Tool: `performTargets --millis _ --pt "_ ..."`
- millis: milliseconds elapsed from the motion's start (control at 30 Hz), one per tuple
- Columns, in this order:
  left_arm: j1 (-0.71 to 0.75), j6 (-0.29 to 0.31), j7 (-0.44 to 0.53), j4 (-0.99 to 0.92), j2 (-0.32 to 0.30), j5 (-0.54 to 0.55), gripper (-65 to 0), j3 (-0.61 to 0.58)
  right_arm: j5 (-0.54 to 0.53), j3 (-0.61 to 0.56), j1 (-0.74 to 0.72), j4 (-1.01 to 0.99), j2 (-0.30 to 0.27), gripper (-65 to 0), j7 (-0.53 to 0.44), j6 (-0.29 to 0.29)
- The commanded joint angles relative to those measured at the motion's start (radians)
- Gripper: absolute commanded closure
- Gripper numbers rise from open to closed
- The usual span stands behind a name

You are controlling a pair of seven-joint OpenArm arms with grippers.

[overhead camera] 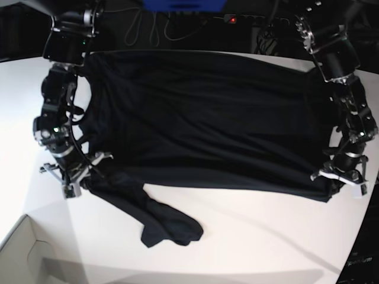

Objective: Layout the t-shirt on the table in an organized manner, then fold the t-shirt properly
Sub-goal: 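Grasp the shirt's side edge with the right gripper near the sleeve, then fold the shirt lengthwise with both grippers toward the collar edge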

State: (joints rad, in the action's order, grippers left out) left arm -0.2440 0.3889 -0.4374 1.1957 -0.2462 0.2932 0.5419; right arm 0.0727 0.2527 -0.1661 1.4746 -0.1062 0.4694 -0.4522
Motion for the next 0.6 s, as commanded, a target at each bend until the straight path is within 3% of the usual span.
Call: performTargets --millis 0,400,567 --pt "-0.01 0.003 0.03 0.025 -0.015 0.013 -0.1 0.004 -0.011 0.003 -0.005 0.036 -0.013 0.0 -0.03 -0.001" --pt "0.097 0.003 0.03 0.098 0.025 0.037 -0.1 0.005 -0.012 -0.002 0.179 0.26 0.015 0.0 -0.033 -0.003" --pt "0.156 0.003 0.033 0.102 -0.008 0.136 -0.1 0.005 -0.011 0.003 0.262 0.346 0.05 0.0 -0.028 -0.138"
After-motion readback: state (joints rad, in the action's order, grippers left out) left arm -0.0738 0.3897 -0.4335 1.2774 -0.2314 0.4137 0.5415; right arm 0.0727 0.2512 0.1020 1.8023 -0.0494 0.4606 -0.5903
